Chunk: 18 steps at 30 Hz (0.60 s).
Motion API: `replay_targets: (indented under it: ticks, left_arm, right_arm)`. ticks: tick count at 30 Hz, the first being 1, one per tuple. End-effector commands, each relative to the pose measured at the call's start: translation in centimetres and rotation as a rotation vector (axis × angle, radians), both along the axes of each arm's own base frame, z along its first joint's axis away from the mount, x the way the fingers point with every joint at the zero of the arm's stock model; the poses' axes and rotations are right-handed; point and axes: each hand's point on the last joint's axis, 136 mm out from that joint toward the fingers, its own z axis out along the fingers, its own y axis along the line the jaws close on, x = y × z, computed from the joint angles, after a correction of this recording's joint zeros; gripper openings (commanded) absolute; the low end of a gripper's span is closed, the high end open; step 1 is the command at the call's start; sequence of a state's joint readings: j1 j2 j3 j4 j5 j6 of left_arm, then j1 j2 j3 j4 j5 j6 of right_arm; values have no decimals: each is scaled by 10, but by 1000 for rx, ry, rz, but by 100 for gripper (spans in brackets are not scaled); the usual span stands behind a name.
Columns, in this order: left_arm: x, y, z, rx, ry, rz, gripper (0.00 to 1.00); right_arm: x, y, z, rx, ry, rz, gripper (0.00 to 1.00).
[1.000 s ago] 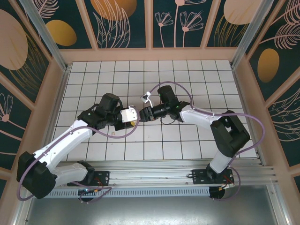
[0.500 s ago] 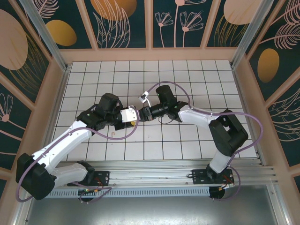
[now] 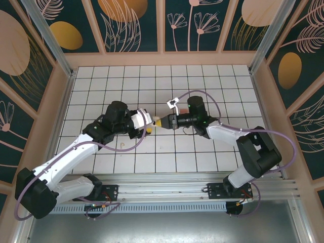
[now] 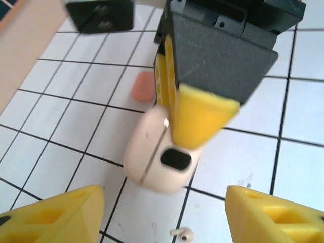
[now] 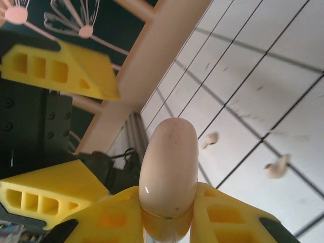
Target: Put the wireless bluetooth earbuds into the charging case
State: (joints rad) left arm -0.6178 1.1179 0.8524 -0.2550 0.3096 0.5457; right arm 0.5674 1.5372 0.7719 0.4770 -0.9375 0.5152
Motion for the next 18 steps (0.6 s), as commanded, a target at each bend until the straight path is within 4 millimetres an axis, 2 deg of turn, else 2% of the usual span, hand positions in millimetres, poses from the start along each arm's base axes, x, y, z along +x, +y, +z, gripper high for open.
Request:
replay_targets:
  ticks: [1,3,7,13,18]
  left_arm:
    - [19,-1,18,-157,-38,132,63]
    - [25,4,20,-228,-38,179,60]
    - [28,6,26,-372,38,165,58]
    - [-7,-21,51,-545,128,-96,57]
    - [-34,-34,53,-538,204,-296,51]
  right_arm:
    - [3,-10,30,84,-181,-50,21]
    - [11,-25,37,97,-249,-103,21]
    - [6,-40,44,105,-348,-145,21]
    - [-15,-48,65,143,-520,-95,21]
    - [-37,-51,80,191,-656,-19,23]
